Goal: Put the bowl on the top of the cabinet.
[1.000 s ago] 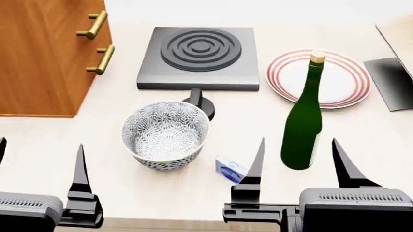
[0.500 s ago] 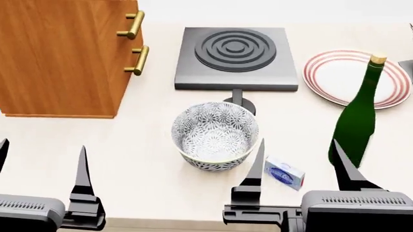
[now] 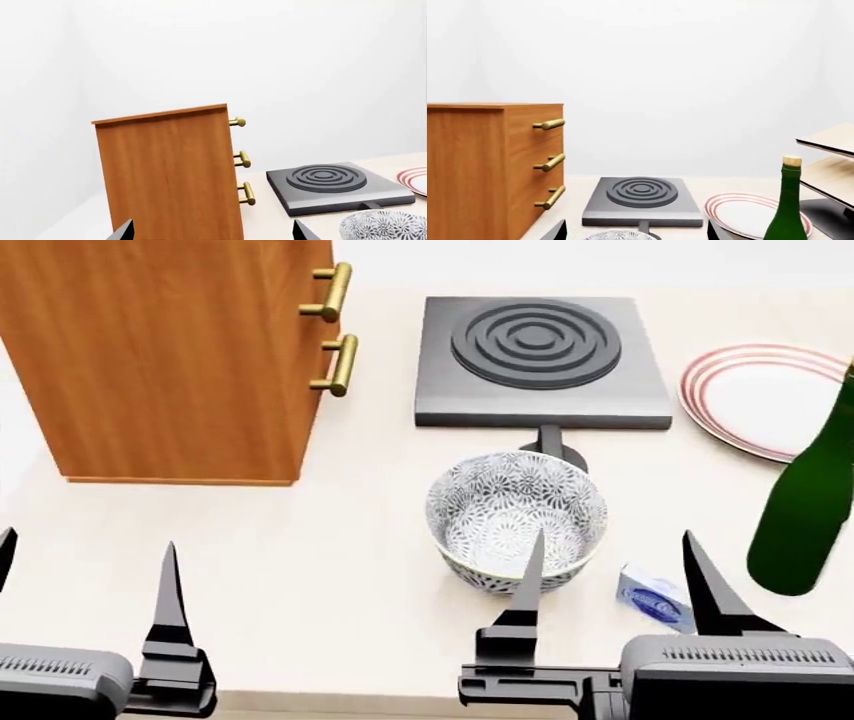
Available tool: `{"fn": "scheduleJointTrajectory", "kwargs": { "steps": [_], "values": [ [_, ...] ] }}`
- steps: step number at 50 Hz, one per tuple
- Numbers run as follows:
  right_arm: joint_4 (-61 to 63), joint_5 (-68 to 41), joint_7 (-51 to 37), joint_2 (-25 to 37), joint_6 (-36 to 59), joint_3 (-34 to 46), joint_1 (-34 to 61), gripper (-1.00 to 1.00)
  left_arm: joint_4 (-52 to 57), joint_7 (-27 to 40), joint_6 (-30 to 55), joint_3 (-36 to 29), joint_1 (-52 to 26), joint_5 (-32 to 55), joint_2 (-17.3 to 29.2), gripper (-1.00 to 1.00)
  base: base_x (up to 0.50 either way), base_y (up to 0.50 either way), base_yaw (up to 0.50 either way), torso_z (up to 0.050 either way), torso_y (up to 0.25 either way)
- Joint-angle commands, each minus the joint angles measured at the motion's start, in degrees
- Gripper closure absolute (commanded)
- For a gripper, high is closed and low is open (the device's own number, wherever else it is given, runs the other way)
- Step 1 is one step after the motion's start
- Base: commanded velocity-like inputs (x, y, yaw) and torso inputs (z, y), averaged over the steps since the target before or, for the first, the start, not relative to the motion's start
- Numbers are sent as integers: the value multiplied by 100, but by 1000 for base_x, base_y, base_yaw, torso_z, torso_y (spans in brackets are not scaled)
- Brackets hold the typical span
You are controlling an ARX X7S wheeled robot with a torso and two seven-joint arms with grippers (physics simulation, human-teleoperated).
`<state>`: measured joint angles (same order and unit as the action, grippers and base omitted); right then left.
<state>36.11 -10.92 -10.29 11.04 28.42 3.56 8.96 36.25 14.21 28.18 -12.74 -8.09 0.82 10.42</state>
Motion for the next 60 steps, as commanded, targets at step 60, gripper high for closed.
{"fn": "scheduleJointTrajectory", "kwargs": {
  "steps": [60],
  "values": [
    [-200, -30, -282, 215, -186, 249, 4, -100, 157, 267, -2, -104, 58, 231, 218, -100, 0, 232, 0, 0, 0]
  ]
}}
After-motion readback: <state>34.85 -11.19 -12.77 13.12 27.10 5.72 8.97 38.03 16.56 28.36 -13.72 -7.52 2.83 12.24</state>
